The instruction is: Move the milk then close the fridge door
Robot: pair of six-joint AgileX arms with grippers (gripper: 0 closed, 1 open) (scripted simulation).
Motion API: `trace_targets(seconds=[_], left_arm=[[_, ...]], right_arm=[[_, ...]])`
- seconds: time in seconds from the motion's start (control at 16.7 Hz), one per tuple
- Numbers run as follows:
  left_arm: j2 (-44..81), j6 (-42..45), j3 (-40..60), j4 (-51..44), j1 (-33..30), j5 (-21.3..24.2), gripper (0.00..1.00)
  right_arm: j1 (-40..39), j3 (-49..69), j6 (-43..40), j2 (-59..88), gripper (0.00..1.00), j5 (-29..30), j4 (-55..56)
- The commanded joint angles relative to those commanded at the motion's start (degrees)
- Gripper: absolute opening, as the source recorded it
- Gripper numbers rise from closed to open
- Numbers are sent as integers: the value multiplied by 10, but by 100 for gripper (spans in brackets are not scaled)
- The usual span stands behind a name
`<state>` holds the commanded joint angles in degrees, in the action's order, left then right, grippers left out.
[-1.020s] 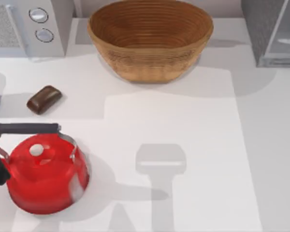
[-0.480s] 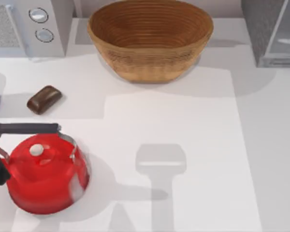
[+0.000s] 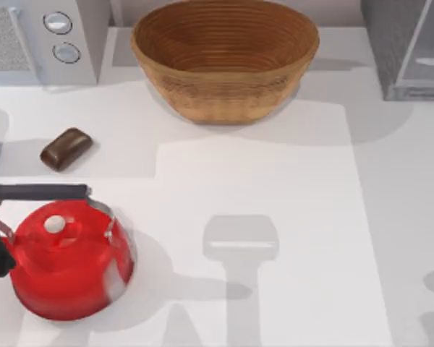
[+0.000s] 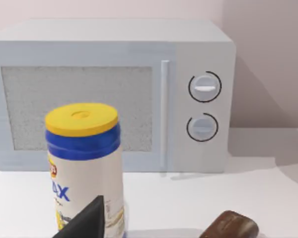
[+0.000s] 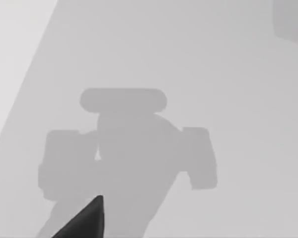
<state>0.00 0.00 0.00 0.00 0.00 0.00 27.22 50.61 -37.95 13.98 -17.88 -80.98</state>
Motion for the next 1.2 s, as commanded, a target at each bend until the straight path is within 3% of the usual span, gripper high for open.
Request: trace_targets(seconds=[0.36,0.6,0.84,1.2], left_arm=[[0,0,0,0,0,0,100],[0,0,0,0,0,0,100],[0,0,0,0,0,0,100],[0,0,0,0,0,0,100]], right_arm=[[278,111,-400,303,100,-162,9],[443,172,-592,510,100,-244,9],[586,213,-705,706,100,-301,7],[744,246,-767,874,100,-358,-16]])
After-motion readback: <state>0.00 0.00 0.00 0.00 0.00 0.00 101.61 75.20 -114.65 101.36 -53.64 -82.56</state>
